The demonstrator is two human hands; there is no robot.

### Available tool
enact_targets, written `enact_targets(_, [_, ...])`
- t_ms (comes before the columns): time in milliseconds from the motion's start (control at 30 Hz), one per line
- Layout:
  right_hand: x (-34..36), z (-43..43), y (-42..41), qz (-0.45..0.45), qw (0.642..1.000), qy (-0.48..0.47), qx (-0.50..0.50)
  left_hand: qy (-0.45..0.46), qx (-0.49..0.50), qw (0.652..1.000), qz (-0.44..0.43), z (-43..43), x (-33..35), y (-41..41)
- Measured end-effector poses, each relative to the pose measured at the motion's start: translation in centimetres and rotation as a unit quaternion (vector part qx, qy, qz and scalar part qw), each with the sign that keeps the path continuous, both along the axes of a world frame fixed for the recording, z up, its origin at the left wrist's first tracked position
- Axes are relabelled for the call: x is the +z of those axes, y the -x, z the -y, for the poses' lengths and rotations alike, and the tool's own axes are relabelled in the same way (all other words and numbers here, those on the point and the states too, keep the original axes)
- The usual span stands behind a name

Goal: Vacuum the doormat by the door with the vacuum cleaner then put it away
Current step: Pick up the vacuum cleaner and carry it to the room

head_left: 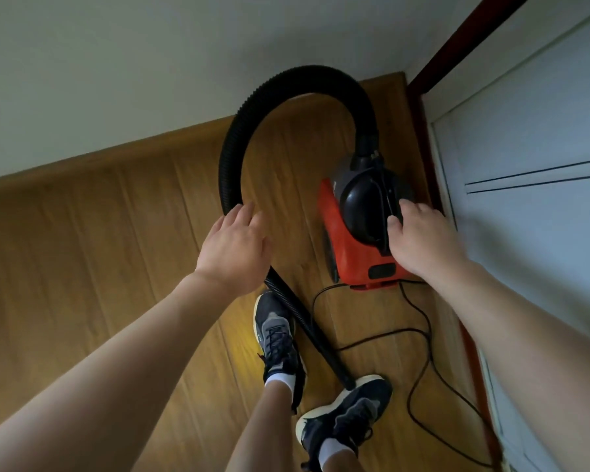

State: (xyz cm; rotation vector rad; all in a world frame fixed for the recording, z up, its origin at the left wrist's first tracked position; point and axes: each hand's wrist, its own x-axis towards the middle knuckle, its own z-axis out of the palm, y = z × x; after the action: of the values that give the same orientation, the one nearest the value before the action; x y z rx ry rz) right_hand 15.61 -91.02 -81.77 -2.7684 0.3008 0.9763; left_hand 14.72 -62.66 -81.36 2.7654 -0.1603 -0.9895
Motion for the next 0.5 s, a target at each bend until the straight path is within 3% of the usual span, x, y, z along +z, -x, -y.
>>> enact_targets(500, [-5.5, -0.4, 0.2, 0.111, 0.980, -0.085, -0.142, 0.018, 0.004, 0.998, 0.053, -0.6, -3.8, 0.6])
